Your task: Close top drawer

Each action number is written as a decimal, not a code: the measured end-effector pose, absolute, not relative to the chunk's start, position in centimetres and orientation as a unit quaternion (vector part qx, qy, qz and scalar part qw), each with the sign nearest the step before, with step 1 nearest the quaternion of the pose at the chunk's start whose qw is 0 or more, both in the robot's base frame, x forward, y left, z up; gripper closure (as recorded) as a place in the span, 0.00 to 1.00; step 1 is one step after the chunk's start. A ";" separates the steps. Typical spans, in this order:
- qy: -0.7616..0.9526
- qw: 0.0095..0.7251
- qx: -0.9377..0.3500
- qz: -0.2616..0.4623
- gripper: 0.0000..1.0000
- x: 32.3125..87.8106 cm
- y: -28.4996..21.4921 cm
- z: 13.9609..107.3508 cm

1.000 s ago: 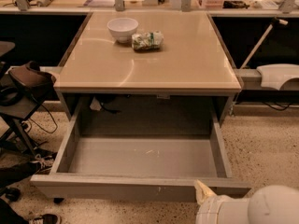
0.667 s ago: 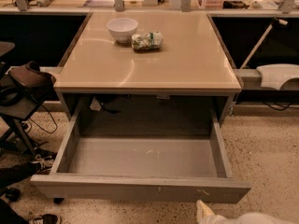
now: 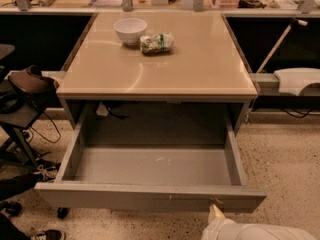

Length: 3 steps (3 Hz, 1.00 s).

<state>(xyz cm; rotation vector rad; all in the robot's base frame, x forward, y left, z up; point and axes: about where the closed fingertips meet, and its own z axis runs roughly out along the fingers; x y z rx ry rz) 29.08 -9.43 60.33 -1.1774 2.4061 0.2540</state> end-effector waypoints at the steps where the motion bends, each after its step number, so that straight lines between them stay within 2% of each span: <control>1: 0.872 0.224 -0.427 0.092 0.00 29.1 -9.4 60.3; 2: 0.861 0.252 -0.434 0.087 0.00 33.2 -8.0 61.9; 3: 0.861 0.252 -0.434 0.087 0.00 32.9 -8.1 61.9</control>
Offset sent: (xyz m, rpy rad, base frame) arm 0.1916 0.0693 0.0519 0.0579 -0.2377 0.0519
